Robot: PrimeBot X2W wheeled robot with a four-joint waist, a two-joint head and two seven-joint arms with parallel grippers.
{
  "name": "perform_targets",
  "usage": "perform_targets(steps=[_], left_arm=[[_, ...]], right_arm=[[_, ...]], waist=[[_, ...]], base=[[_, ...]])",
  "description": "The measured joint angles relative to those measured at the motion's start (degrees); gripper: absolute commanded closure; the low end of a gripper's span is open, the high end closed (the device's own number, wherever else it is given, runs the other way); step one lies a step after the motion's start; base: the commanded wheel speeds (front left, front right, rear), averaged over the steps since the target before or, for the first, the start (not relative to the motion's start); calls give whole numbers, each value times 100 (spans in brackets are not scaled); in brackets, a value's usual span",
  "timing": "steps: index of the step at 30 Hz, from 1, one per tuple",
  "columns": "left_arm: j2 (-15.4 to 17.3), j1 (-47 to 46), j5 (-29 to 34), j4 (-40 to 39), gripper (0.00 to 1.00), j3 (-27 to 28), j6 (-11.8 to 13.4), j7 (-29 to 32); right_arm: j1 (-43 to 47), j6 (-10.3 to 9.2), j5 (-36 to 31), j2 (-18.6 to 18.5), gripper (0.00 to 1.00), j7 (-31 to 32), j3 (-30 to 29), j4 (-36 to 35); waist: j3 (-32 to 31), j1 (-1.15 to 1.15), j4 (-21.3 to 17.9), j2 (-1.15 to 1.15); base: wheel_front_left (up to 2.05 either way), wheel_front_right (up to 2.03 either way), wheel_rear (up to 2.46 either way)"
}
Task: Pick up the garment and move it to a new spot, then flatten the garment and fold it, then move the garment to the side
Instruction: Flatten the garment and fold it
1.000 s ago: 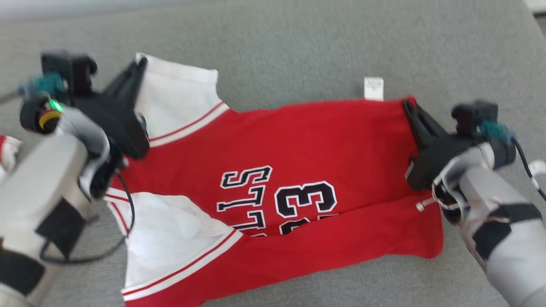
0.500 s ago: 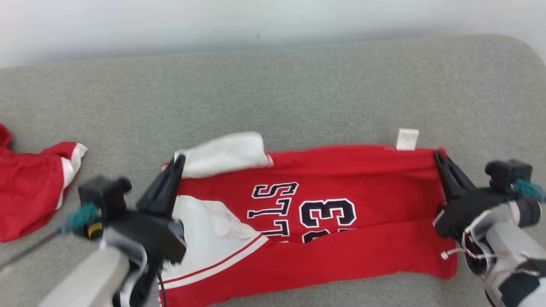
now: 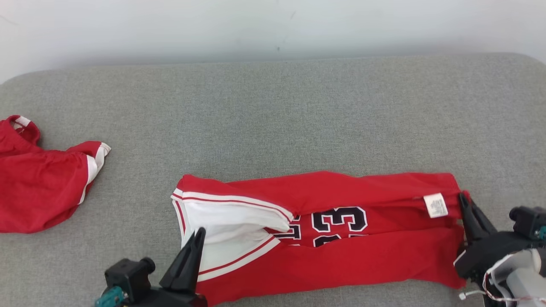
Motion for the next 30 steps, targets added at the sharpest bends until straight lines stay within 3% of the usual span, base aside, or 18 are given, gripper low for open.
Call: perform_targets(steps=[2, 3, 4, 5, 11, 19, 24, 30], left_arm=[[-107, 152, 42, 71, 100, 94, -5, 0], [-127, 201, 118, 122, 100, 110, -10, 0], [-156, 256, 163, 174, 94, 157, -44, 0], [-192, 301, 187, 235, 0, 187, -48, 0], [-455, 464, 466, 468, 0, 694, -204, 0], [-992, 800, 1600, 166, 0, 2327, -260, 0], [-1296, 1089, 2587, -151, 0, 3088, -289, 0], [-1658, 1321, 3037, -218, 0, 3690, -564, 0]], right_arm=[[151, 1, -5, 13, 100, -1, -23, -55], [215, 1, -4, 16, 87, 0, -55, -87], [275, 1, -4, 19, 63, -1, -76, -125], [329, 1, -5, 25, 2, -1, -81, -158], [636, 1, -16, -4, 0, 7, -126, -430], [842, 0, 27, -226, 0, 87, -437, -751], [818, 0, -24, -123, 0, 250, -609, -670], [562, 0, -24, 118, 0, 678, -736, -231]], waist=[[-28, 0, 7, 0], [-43, 0, 11, 0], [-60, 0, 16, 0], [-76, 0, 18, 0], [-160, 0, 14, 0], [-196, 1, 80, 0], [-199, 1, 165, 1], [-167, 1, 256, 1]], base=[[0, 0, 0], [0, 0, 0], [0, 0, 0], [0, 0, 0], [0, 0, 0], [0, 0, 0], [0, 0, 0], [0, 0, 0]])
